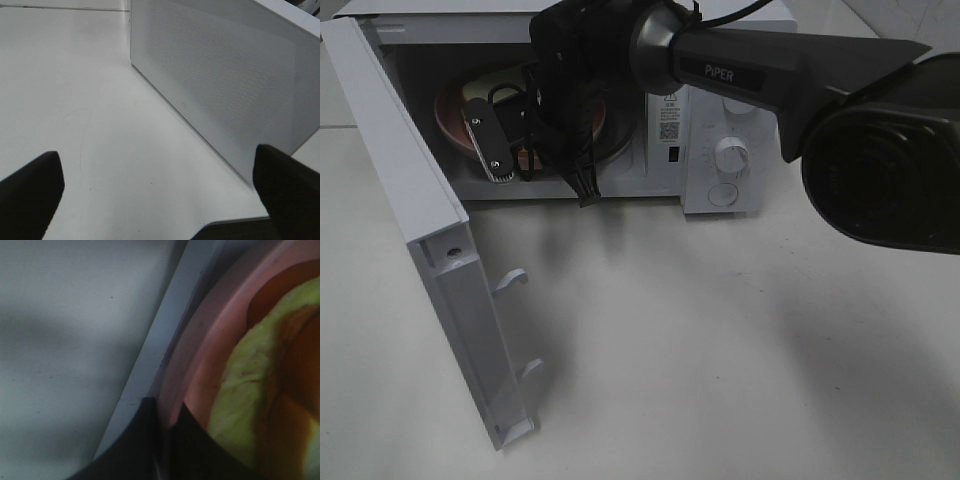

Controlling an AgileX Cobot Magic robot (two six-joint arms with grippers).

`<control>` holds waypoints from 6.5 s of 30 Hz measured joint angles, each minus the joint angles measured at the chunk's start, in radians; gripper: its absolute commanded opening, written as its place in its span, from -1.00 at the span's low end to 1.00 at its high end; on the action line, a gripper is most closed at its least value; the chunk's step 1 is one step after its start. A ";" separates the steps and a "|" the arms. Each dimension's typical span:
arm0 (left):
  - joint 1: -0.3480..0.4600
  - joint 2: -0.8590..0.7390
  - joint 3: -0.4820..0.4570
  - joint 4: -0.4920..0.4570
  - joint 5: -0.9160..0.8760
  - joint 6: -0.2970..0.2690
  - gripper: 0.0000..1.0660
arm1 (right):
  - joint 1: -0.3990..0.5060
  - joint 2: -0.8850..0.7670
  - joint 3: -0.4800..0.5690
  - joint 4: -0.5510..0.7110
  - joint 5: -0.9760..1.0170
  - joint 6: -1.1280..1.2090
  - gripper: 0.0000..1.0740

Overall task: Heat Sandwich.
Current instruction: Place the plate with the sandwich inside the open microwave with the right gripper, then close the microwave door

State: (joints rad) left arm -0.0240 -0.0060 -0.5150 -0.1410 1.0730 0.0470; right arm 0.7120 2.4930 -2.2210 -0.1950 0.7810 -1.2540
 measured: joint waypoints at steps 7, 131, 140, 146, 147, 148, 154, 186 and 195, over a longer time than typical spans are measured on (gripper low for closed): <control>0.000 0.000 0.000 0.000 0.000 0.000 0.82 | 0.000 0.015 -0.023 -0.024 -0.009 0.063 -0.84; 0.000 0.000 0.000 0.000 0.000 0.000 0.82 | -0.028 -1.586 1.337 0.011 0.310 1.378 0.41; 0.000 0.000 0.000 0.000 0.000 0.000 0.82 | -0.317 -1.782 1.460 0.020 0.318 1.377 0.41; 0.000 0.000 0.000 0.000 0.000 0.000 0.82 | -0.417 -1.942 1.501 0.020 0.318 1.378 0.41; 0.000 0.000 0.000 0.000 0.000 0.000 0.82 | -0.417 -1.942 1.501 0.020 0.318 1.378 0.41; 0.000 0.000 0.000 0.000 0.000 0.000 0.82 | -0.441 -1.997 1.520 0.020 0.318 1.378 0.41; 0.000 0.000 0.000 0.000 0.000 0.000 0.82 | -0.501 -2.137 1.593 0.028 0.319 1.378 0.41; 0.000 0.000 0.000 0.000 0.000 0.000 0.82 | -0.706 -2.495 1.724 0.076 0.233 1.359 0.41; 0.000 0.000 0.000 0.000 0.000 0.000 0.82 | -0.706 -2.495 1.724 0.076 0.233 1.359 0.41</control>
State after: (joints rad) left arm -0.0240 -0.0060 -0.5150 -0.1410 1.0730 0.0470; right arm 0.0060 -0.0020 -0.4970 -0.1190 1.0140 0.1050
